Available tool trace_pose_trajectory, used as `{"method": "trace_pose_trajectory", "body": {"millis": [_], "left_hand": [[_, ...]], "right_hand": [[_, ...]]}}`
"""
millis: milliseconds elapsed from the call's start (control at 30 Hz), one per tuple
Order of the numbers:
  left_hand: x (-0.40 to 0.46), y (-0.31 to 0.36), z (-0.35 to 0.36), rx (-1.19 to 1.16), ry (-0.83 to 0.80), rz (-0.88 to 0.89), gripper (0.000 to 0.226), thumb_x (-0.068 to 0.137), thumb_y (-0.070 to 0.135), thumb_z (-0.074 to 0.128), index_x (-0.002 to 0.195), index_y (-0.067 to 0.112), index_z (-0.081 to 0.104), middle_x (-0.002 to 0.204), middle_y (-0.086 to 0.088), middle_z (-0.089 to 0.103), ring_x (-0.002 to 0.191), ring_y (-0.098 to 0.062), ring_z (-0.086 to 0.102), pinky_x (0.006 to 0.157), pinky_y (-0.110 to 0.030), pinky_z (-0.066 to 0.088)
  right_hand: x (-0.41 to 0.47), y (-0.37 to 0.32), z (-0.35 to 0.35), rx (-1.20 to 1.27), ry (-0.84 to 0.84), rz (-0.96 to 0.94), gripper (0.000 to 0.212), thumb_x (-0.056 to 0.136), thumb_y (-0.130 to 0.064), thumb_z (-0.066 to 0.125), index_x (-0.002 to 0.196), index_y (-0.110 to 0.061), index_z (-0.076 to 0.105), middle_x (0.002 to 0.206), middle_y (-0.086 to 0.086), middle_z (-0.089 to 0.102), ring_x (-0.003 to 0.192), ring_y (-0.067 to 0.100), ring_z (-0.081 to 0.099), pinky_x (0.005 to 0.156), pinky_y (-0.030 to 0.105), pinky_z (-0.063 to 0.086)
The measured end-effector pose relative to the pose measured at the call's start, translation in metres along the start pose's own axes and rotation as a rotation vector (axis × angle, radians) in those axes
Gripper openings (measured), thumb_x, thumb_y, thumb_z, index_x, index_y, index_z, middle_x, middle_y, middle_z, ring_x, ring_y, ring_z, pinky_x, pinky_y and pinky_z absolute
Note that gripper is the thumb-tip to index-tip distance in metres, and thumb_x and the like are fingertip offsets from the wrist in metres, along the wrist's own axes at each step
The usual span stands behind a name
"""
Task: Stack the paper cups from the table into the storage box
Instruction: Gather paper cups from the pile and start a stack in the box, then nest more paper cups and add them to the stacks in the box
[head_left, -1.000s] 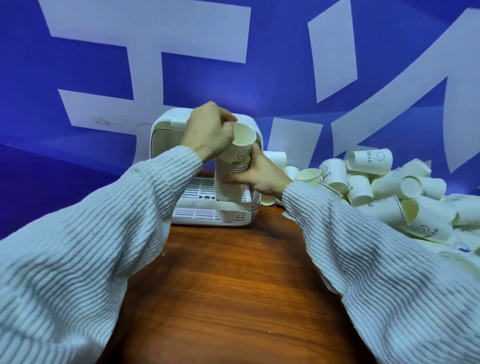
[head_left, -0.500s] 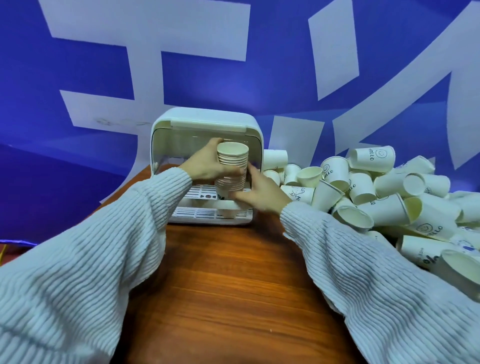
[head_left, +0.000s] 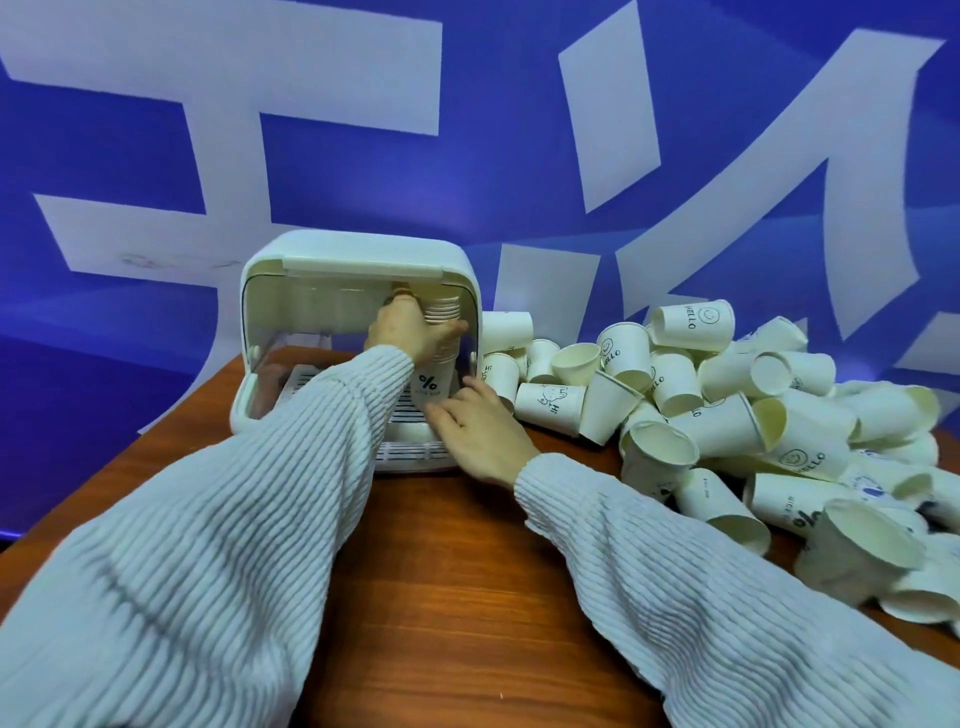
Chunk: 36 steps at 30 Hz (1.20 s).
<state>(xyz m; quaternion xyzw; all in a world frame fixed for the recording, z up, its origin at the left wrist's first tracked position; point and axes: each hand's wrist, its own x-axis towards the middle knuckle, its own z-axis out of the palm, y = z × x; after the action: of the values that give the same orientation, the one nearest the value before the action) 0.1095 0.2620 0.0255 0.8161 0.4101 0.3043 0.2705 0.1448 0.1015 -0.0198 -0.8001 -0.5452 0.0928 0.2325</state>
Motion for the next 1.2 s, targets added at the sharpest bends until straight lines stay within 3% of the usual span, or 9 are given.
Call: {"method": "trace_pose_trajectory", "body": {"millis": [133,233,333,500,667,867,1033,1100,1200], "left_hand": [[-0.003,0.000,-0.002,-0.007,-0.057,0.007,0.077,0.077,0.071,0.072,0.123,0.010,0.062,0.118,-0.009,0.068,0.107,-0.029,0.064,0.084,-0.038,0.048],[-0.010,-0.001,-0.012,-0.088,-0.068,-0.029,0.078,0.084,0.066,0.068,0.130,0.003,0.056,0.128,-0.017,0.063,0.120,-0.035,0.060,0.096,-0.041,0.047],[-0.033,0.004,-0.024,-0.156,0.087,-0.015,0.066,0.092,0.045,0.064,0.140,0.003,0.044,0.140,-0.019,0.052,0.130,-0.036,0.050,0.106,-0.046,0.040],[-0.092,0.030,-0.013,-0.088,0.404,0.307,0.036,0.087,0.036,0.055,0.118,0.017,0.059,0.124,-0.005,0.058,0.123,-0.032,0.045,0.099,-0.042,0.030],[-0.136,0.062,0.038,-0.295,0.164,0.552,0.031,0.082,0.035,0.052,0.104,0.018,0.064,0.105,0.001,0.063,0.104,-0.028,0.056,0.094,-0.042,0.041],[-0.191,0.063,0.084,-0.424,-0.083,0.564,0.055,0.076,0.020,0.057,0.131,0.012,0.055,0.128,-0.005,0.057,0.122,-0.022,0.051,0.108,-0.045,0.042],[-0.204,0.049,0.101,-0.333,-0.244,0.552,0.104,0.078,0.038,0.074,0.161,0.025,0.012,0.154,-0.011,0.037,0.142,-0.029,0.040,0.116,-0.047,0.036],[-0.201,0.048,0.102,-0.312,-0.300,0.527,0.097,0.084,0.036,0.071,0.161,0.026,0.013,0.153,-0.007,0.044,0.139,-0.028,0.046,0.112,-0.045,0.041],[-0.198,0.045,0.099,-0.288,-0.224,0.513,0.085,0.087,0.036,0.073,0.157,0.018,0.028,0.154,-0.007,0.046,0.139,-0.026,0.045,0.111,-0.041,0.039]], "right_hand": [[0.002,0.003,-0.003,0.015,-0.008,-0.047,0.052,0.111,-0.041,0.032,0.109,-0.012,0.075,0.130,0.011,0.065,0.149,0.023,0.027,0.121,0.033,0.012],[0.003,0.007,-0.005,0.082,0.128,-0.087,0.041,0.105,-0.044,0.045,0.091,-0.017,0.072,0.109,0.010,0.070,0.125,0.028,0.053,0.114,0.046,0.037],[-0.007,0.014,-0.019,0.134,0.237,-0.066,0.024,0.099,-0.038,0.057,0.100,-0.021,0.073,0.108,0.003,0.067,0.103,0.018,0.060,0.096,0.042,0.048],[-0.036,0.040,-0.057,0.000,0.247,0.027,0.020,0.094,-0.027,0.061,0.105,-0.021,0.076,0.116,-0.002,0.072,0.109,0.017,0.063,0.094,0.035,0.048],[-0.077,0.078,-0.087,-0.191,0.368,0.193,0.028,0.090,-0.035,0.060,0.115,-0.026,0.072,0.126,0.000,0.066,0.114,0.019,0.061,0.093,0.038,0.050],[-0.125,0.111,-0.086,-0.494,0.403,0.265,0.034,0.094,-0.042,0.055,0.123,-0.026,0.061,0.105,0.008,0.076,0.099,0.035,0.068,0.083,0.044,0.053],[-0.148,0.099,-0.070,0.061,0.474,0.151,0.024,0.088,-0.024,0.072,0.112,-0.020,0.072,0.102,-0.007,0.075,0.093,0.008,0.066,0.085,0.029,0.051],[-0.154,0.092,-0.058,0.189,0.487,0.114,0.023,0.091,-0.026,0.071,0.114,-0.022,0.072,0.100,-0.010,0.074,0.093,0.004,0.067,0.086,0.026,0.051],[-0.168,0.097,-0.053,0.162,0.828,0.150,0.023,0.097,-0.027,0.059,0.117,-0.022,0.069,0.112,-0.009,0.071,0.110,0.011,0.061,0.094,0.027,0.046]]}}
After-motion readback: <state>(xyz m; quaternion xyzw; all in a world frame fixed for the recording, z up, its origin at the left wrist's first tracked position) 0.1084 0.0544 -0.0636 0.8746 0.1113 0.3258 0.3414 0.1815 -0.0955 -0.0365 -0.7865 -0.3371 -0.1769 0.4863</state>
